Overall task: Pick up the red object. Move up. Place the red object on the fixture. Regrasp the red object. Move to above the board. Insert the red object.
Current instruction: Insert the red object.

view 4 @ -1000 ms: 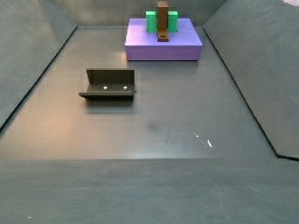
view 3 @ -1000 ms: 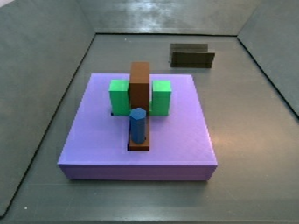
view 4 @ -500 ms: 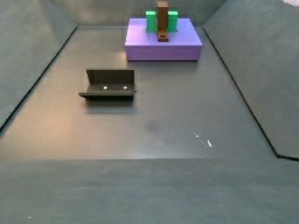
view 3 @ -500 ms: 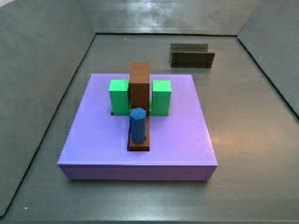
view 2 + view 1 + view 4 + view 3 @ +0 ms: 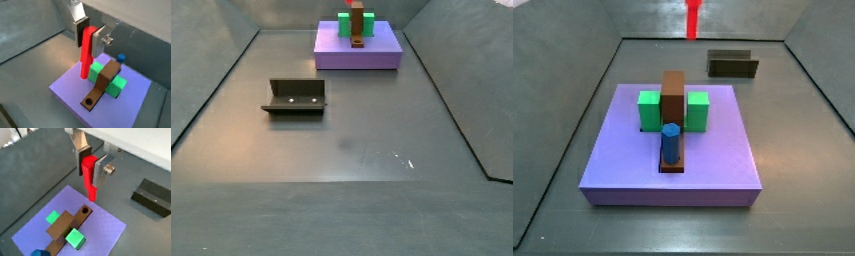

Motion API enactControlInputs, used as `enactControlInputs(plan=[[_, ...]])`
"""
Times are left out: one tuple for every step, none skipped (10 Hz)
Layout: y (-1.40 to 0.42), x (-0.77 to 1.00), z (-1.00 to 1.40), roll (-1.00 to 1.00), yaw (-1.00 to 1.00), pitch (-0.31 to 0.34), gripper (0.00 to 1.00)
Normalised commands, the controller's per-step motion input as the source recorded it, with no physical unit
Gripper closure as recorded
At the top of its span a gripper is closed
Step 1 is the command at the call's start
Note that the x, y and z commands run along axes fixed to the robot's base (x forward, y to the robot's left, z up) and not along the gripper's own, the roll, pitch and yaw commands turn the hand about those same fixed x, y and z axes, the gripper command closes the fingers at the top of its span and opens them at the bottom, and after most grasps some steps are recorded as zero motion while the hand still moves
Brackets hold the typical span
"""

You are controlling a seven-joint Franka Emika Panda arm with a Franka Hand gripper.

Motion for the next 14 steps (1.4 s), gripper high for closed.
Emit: enactControlInputs(plan=[[0.0, -0.14, -0.77, -0.05, -0.08, -0.253, 1.0], [0.0, -0.3, -0.79, 0.0, 0.0, -0.254, 1.0], [0.0, -0.14, -0.83, 0.04, 0.0, -0.226, 1.0], [-0.03, -0.14, -0.76, 0.08, 0.0, -0.244, 1.0], [0.0, 0.0, -0.5, 0.03, 0.0, -0.003, 1.0], [-0.02, 0.21, -0.42, 0.08, 0.0, 0.123, 1.0], [-0.04, 0.17, -0.39, 0.14, 0.0, 0.25, 1.0], [0.0, 0.05, -0.23, 0.11, 0.0, 0.301, 1.0], [0.0, 0.0, 0.0, 0.0, 0.01, 0.23, 1.0], [0.0, 0.0, 0.07, -0.09, 0.0, 0.131, 1.0], [0.0, -0.14, 0.24, -0.22, 0.0, 0.004, 1.0], [0.0, -0.07, 0.02, -0.1, -0.03, 0.021, 1.0], [0.0, 0.0, -0.05, -0.05, -0.04, 0.01, 1.0], [0.0, -0.02, -0.1, -0.03, -0.02, 0.004, 1.0]])
